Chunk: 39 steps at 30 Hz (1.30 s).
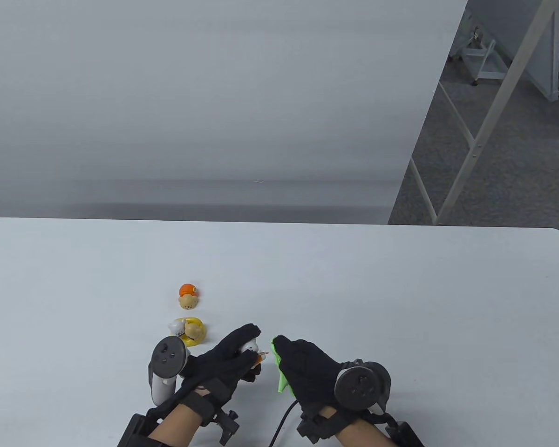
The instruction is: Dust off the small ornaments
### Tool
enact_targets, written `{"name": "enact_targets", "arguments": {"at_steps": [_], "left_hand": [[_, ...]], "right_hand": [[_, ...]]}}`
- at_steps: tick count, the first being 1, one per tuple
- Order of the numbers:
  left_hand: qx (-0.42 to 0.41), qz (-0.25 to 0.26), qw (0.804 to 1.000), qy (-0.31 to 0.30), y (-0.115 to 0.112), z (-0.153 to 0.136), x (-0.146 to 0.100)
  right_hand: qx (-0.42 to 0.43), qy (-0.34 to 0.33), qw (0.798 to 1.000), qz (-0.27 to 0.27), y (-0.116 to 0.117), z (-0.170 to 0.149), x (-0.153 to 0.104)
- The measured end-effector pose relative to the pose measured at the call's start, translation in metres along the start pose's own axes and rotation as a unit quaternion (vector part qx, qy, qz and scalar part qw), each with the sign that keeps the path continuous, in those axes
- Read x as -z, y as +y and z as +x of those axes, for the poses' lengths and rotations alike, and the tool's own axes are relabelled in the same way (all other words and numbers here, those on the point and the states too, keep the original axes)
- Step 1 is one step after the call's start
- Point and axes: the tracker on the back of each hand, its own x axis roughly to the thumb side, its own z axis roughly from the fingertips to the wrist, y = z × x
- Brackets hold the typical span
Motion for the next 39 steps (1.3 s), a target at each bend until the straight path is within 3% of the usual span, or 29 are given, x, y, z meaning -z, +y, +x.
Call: {"name": "enact_targets", "arguments": {"at_steps": [5,10,13,16,18,25,27,29,32,36,39], "left_hand": [[-0.145,-0.083,0.986,-0.018,-0.010,0.000,0.002],[-0.045,-0.020,0.999,0.003,-0.011,0.004,-0.002],[0.069,-0.031,0.997,-0.019,-0.015,0.009,-0.002],[0.094,-0.066,0.993,-0.039,-0.021,0.012,-0.001],[0.064,-0.070,0.995,-0.042,-0.020,0.012,-0.001],[-0.075,0.003,0.997,-0.009,-0.013,-0.002,-0.003],[-0.056,0.020,0.998,0.001,-0.009,0.000,-0.002],[0.039,-0.013,0.999,-0.008,-0.012,0.007,-0.002],[0.110,-0.038,0.993,-0.037,-0.018,0.016,-0.001],[0.017,-0.082,0.995,-0.062,-0.019,0.014,0.001],[-0.003,-0.062,0.997,-0.052,-0.020,0.008,0.000]], "right_hand": [[-0.040,-0.001,0.999,0.011,0.005,0.001,-0.002],[-0.104,-0.057,0.992,0.030,0.017,0.013,-0.009],[-0.120,-0.081,0.989,0.040,0.020,0.022,-0.007],[-0.122,-0.065,0.990,0.040,0.017,0.021,-0.001],[-0.119,-0.054,0.991,0.038,0.015,0.016,0.000],[-0.103,-0.045,0.993,0.041,0.015,0.016,-0.003],[-0.089,-0.054,0.993,0.049,0.019,0.021,-0.005],[-0.111,-0.073,0.990,0.053,0.022,0.026,-0.003],[-0.104,-0.061,0.992,0.047,0.020,0.024,-0.001],[-0.094,-0.021,0.995,0.035,0.010,0.011,0.003],[-0.073,-0.010,0.997,0.035,0.009,0.011,0.003]]}}
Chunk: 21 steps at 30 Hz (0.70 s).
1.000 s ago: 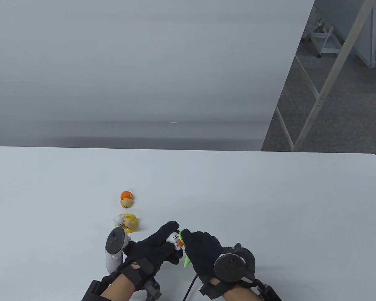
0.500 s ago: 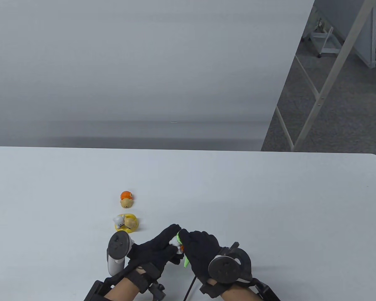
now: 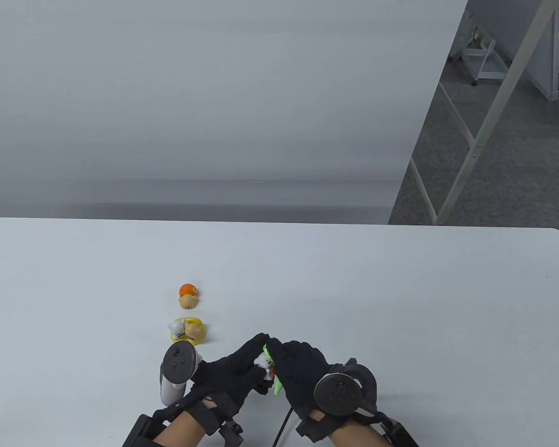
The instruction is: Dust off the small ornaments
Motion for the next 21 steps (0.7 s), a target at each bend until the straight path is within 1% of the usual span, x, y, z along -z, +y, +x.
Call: {"name": "enact_targets", "arguments": {"at_steps": [3,5,8,11,13,14,15,16,19,20,21], "left_hand": [[-0.069,0.027,0.997,0.019,0.002,-0.010,-0.003],[-0.132,0.040,0.990,0.019,0.008,-0.012,-0.003],[-0.148,0.050,0.988,0.022,0.013,-0.015,-0.004],[-0.126,0.086,0.988,0.024,0.021,-0.017,-0.005],[-0.097,0.102,0.990,0.028,0.026,-0.017,-0.006],[-0.055,0.110,0.992,0.025,0.028,-0.015,-0.007],[-0.006,0.107,0.994,0.022,0.029,-0.012,-0.006],[0.015,0.100,0.995,0.020,0.028,-0.011,-0.006],[0.025,0.069,0.997,0.021,0.019,-0.004,-0.003],[0.037,0.065,0.997,0.022,0.016,-0.002,-0.002],[0.066,0.076,0.995,0.018,0.016,0.001,-0.003]], "right_hand": [[0.018,0.004,1.000,0.008,0.003,0.000,-0.002],[0.035,0.001,0.999,0.015,0.006,0.003,-0.004],[0.035,-0.012,0.999,0.020,0.008,0.007,-0.004],[0.047,-0.017,0.998,0.030,0.007,0.005,-0.003],[0.051,0.001,0.998,0.023,0.005,0.000,-0.004],[0.061,0.013,0.998,0.018,0.004,-0.003,-0.004],[0.068,0.022,0.997,0.010,0.003,-0.005,-0.004],[0.069,0.029,0.997,0.006,0.003,-0.006,-0.004],[0.067,0.053,0.996,0.008,0.006,-0.008,-0.002],[0.068,0.055,0.996,0.007,0.007,-0.008,-0.002],[0.066,0.054,0.996,0.005,0.008,-0.008,-0.002]]}}
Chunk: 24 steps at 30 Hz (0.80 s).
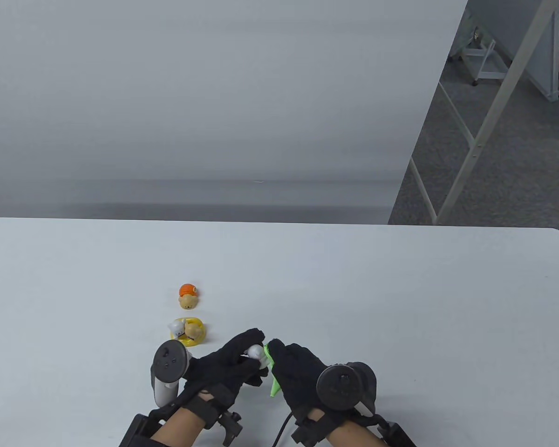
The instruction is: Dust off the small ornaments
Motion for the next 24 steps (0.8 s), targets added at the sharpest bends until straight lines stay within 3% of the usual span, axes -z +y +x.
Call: {"name": "enact_targets", "arguments": {"at_steps": [3,5,16,24], "left_hand": [[0.113,0.009,0.993,-0.038,0.001,0.013,0.000],[0.139,0.009,0.989,-0.048,-0.001,0.018,-0.001],[0.002,0.046,0.999,0.012,0.009,-0.003,-0.001],[0.052,0.017,0.998,-0.022,0.009,0.001,0.000]], "right_hand": [[-0.021,-0.001,1.000,0.001,0.002,0.003,-0.001],[-0.042,-0.008,0.999,0.003,0.004,0.006,-0.001],[-0.152,-0.112,0.982,0.029,0.012,0.017,-0.003],[-0.064,-0.004,0.998,0.019,0.004,-0.010,-0.004]]}}
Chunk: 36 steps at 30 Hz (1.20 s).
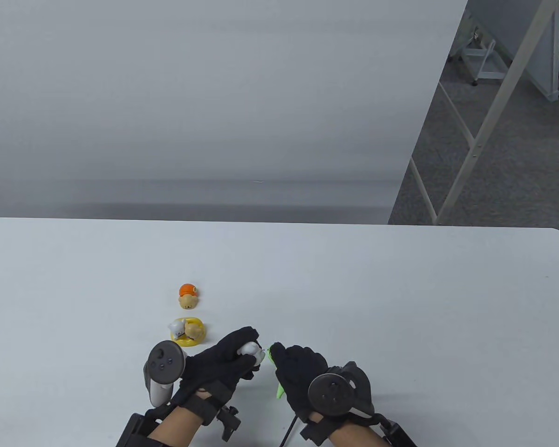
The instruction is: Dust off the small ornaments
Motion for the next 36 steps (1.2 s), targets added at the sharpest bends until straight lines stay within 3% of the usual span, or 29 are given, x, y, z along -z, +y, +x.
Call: {"name": "enact_targets", "arguments": {"at_steps": [4,8,15,19,23,28,33,36], "left_hand": [[0.049,-0.031,0.998,-0.018,-0.011,0.006,0.000],[0.073,-0.039,0.996,-0.028,-0.019,0.009,0.000],[-0.048,0.020,0.998,0.029,-0.007,-0.005,-0.001],[-0.102,0.022,0.992,0.066,-0.004,-0.021,-0.002],[-0.152,0.008,0.981,0.120,-0.001,-0.030,-0.001],[-0.237,-0.058,0.965,0.099,-0.009,-0.026,0.001],[-0.183,-0.031,0.979,0.084,-0.008,-0.022,0.000],[-0.109,-0.029,0.992,0.059,-0.009,-0.014,0.001]], "right_hand": [[0.064,0.042,0.997,-0.007,0.000,-0.004,0.003],[0.068,0.049,0.996,-0.002,0.005,0.001,0.003],[0.016,-0.050,0.999,-0.013,0.008,0.021,0.000],[-0.042,-0.077,0.996,0.019,0.008,0.021,0.001],[-0.022,-0.062,0.998,0.003,0.005,0.013,-0.004],[-0.031,-0.091,0.995,-0.022,0.002,0.020,-0.004],[-0.095,-0.130,0.987,-0.015,0.001,0.027,-0.007],[-0.115,-0.140,0.983,-0.011,0.002,0.030,-0.007]]}}
